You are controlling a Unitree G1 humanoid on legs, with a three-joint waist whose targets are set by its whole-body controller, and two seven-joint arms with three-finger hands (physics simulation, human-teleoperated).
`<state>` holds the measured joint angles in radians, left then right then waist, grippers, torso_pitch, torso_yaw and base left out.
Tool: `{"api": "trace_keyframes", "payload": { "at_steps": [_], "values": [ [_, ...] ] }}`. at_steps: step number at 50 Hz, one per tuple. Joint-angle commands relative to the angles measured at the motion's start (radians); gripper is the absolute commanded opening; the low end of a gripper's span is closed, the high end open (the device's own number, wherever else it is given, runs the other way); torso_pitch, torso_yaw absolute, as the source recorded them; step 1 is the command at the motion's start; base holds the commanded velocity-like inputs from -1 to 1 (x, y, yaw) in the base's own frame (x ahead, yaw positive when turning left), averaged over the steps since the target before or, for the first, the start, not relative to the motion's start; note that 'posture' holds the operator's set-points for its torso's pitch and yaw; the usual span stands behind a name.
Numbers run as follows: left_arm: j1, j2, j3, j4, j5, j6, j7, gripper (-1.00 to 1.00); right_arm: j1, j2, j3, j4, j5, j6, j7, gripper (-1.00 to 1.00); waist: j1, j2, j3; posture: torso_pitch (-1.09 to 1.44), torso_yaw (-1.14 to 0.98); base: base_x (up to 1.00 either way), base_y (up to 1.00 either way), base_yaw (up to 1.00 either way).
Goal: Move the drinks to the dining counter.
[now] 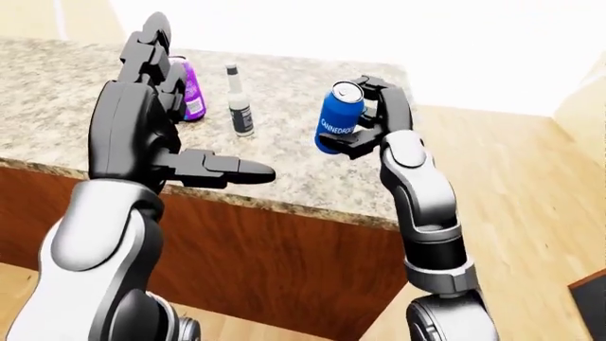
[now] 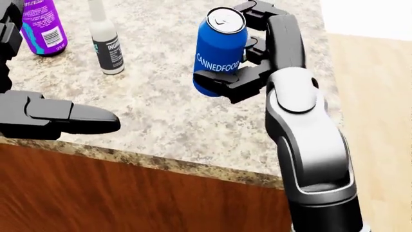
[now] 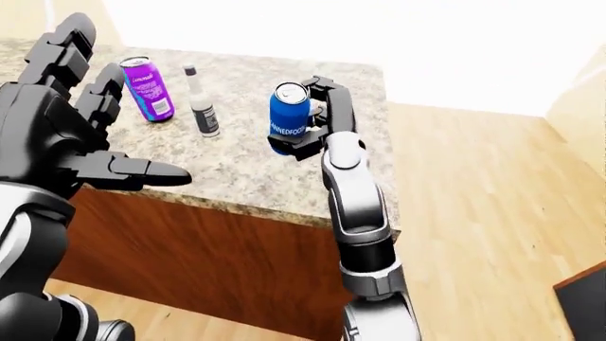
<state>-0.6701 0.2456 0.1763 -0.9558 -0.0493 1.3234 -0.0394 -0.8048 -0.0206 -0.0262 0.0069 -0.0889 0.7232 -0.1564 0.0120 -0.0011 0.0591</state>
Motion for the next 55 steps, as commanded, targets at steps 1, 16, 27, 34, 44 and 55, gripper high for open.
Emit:
{"api": "trace_keyframes", "payload": {
  "at_steps": [1,16,27,34,44,55],
  "values": [
    [-0.030,0.007,0.002,-0.016,-0.002,-0.023,0.003,1.00,-0.060,-0.006,-0.005,-0.008,0.006,-0.083,-0.042,-1.00,0.000,0.005,-0.029,0.00,0.00,0.00,0.00,0.00],
    [-0.037,0.023,0.024,-0.017,-0.022,-0.016,-0.002,1.00,-0.256,-0.051,-0.023,0.563,-0.001,-0.396,-0.223,-1.00,0.000,0.007,-0.032,0.00,0.00,0.00,0.00,0.00],
    [0.001,0.032,0.047,-0.014,-0.043,-0.045,0.000,1.00,-0.287,-0.042,-0.019,0.743,-0.028,-0.476,-0.261,-1.00,-0.001,0.010,-0.037,0.00,0.00,0.00,0.00,0.00],
    [0.007,0.036,0.056,-0.018,-0.056,-0.046,0.005,1.00,-0.292,-0.041,-0.021,0.783,-0.027,-0.502,-0.275,-1.00,-0.003,0.013,-0.041,0.00,0.00,0.00,0.00,0.00],
    [0.007,0.040,0.054,-0.017,-0.066,-0.046,0.015,1.00,-0.290,-0.051,-0.024,0.797,-0.030,-0.506,-0.270,-0.48,-0.006,0.016,-0.044,0.00,0.00,0.00,0.00,0.00],
    [-0.002,0.045,0.061,-0.016,-0.075,-0.040,0.020,1.00,-0.280,-0.059,-0.028,0.774,-0.022,-0.489,-0.258,0.51,-0.006,0.017,-0.045,0.00,0.00,0.00,0.00,0.00]
  ]
}}
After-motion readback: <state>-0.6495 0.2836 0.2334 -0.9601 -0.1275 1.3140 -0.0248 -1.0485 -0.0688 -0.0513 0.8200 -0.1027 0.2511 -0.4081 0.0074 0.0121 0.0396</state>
